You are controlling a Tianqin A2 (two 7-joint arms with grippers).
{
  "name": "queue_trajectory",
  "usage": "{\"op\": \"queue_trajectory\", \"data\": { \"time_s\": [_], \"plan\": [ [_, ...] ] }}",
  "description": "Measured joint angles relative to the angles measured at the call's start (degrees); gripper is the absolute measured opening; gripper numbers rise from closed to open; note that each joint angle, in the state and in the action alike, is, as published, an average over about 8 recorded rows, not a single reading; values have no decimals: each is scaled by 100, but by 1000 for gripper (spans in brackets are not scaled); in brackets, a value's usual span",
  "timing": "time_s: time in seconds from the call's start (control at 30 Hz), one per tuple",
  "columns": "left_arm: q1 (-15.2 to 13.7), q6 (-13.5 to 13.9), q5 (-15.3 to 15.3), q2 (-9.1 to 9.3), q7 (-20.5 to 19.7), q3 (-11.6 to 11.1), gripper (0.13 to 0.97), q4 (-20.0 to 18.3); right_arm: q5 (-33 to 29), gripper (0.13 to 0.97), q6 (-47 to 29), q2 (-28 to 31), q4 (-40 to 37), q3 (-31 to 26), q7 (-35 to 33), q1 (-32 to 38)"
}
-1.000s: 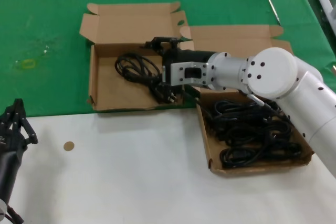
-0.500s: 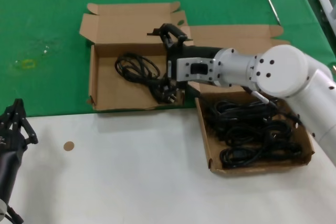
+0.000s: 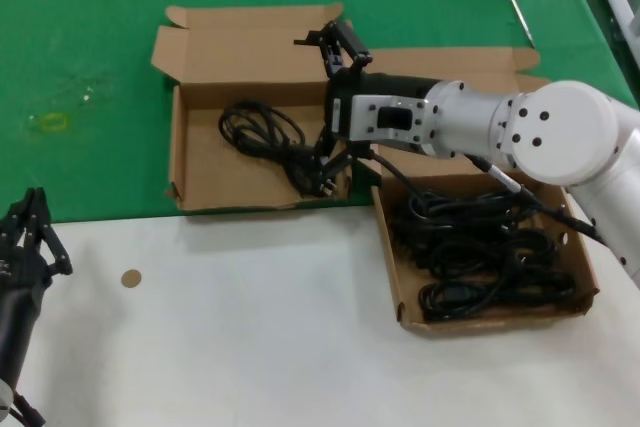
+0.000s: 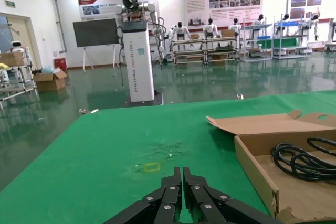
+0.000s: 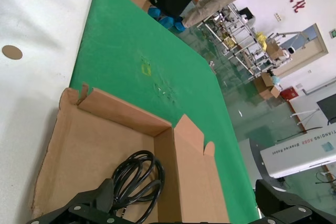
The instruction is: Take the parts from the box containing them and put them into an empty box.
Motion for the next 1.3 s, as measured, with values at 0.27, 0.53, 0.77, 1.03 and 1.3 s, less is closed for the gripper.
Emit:
{"op": "queue_trajectory", "data": {
  "time_s": [0.27,0.53,0.77,1.03,1.3],
  "plan": [
    [0,0,0,0,0,0,178,0,112,947,125,-7,89,99,42,-173],
    [0,0,0,0,0,0,263,0,404,966,453,-29,317,359,150,-628],
    [0,0,0,0,0,0,317,0,701,966,785,-50,549,622,259,-1087],
    [0,0,-1,0,2,0,472,0,1039,966,1167,-75,813,922,384,-1614],
    [0,0,-1,0,3,0,669,0,1382,966,1553,-100,1081,1227,511,-2144]
  ]
}}
